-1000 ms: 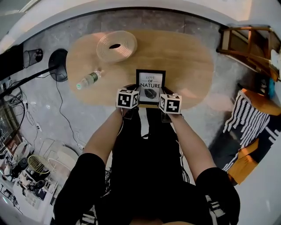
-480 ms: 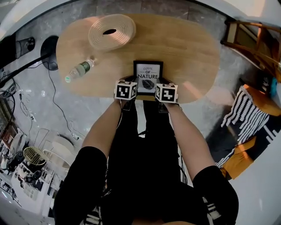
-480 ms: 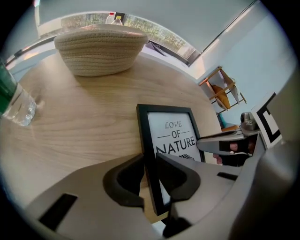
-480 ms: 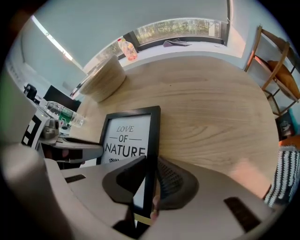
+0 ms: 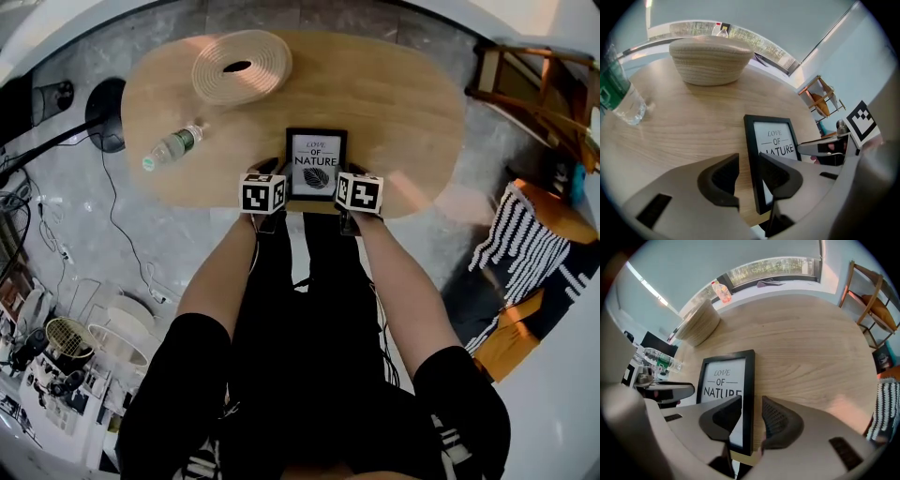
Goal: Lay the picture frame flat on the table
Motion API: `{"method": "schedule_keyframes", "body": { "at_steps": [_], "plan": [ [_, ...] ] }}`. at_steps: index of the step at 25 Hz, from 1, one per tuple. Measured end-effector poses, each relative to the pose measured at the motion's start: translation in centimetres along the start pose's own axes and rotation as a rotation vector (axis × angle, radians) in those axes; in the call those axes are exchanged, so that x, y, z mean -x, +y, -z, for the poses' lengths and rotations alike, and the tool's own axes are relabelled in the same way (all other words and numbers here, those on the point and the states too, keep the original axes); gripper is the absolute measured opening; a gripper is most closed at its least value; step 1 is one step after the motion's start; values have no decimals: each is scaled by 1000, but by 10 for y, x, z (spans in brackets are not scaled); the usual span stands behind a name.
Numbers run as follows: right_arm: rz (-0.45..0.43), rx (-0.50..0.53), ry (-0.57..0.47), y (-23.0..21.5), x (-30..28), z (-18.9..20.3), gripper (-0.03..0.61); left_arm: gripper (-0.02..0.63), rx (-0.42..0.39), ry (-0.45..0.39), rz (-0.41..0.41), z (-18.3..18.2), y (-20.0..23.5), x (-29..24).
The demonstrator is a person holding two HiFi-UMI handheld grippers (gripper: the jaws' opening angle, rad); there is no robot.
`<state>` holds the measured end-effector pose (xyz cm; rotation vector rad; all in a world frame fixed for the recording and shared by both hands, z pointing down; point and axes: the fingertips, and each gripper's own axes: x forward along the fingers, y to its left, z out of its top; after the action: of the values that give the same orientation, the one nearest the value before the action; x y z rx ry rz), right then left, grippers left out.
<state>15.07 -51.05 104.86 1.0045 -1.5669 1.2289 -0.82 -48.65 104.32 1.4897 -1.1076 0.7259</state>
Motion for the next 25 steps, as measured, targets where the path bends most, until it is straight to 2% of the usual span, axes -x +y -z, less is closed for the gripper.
{"method": "schedule_keyframes", "body": {
  "at_steps": [5,7,10,12,16,19,22,25],
  "plan": [
    [27,-32,-70,8,63,-2,153,138,23,-83,-23,-15,-6,70],
    [9,-25,-135,22,96,-16,146,121,4,-160,-22,-37,-20,107],
    [-41,3,-282,55,141,-60,130,95,-49,-313,-22,-92,-39,163],
    [-56,15,-393,80,187,-83,113,81,-75,-398,-17,-116,-57,207],
    [-60,15,-697,121,314,-124,18,59,-109,-605,3,-154,-98,315],
    [-91,65,-878,153,407,-148,14,41,-170,-761,-3,-179,-125,400],
    [-118,154,-1017,189,483,-170,14,41,-253,-868,-53,-201,-142,472],
    [-129,230,-1142,217,552,-179,14,41,-265,-912,-127,-213,-153,528]
  ]
}}
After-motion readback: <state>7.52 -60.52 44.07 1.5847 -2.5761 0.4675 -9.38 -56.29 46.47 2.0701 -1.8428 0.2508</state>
